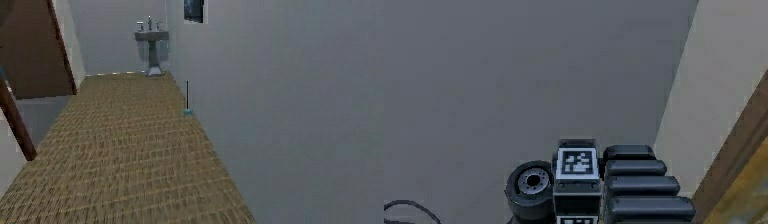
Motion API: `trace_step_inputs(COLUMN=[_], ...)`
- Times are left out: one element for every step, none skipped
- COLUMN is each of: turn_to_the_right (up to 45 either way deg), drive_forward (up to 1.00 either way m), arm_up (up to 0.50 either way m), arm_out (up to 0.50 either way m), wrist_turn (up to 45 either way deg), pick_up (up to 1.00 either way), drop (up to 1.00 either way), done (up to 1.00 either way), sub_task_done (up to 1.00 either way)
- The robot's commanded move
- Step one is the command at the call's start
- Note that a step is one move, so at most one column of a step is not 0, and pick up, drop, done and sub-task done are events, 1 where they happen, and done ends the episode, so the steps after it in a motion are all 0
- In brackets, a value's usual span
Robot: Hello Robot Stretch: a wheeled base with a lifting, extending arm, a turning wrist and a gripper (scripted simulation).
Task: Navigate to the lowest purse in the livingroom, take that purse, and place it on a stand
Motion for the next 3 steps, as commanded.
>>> trace_step_inputs(turn_to_the_right=[0.0, -27.0, 0.0], drive_forward=[0.1, 0.0, 1.0], arm_up=[0.0, 0.0, 0.0], arm_out=[0.0, 0.0, 0.0], wrist_turn=[0.0, 0.0, 0.0], pick_up=[0.0, 0.0, 0.0], drop=[0.0, 0.0, 0.0], done=[0.0, 0.0, 0.0], sub_task_done=[0.0, 0.0, 0.0])
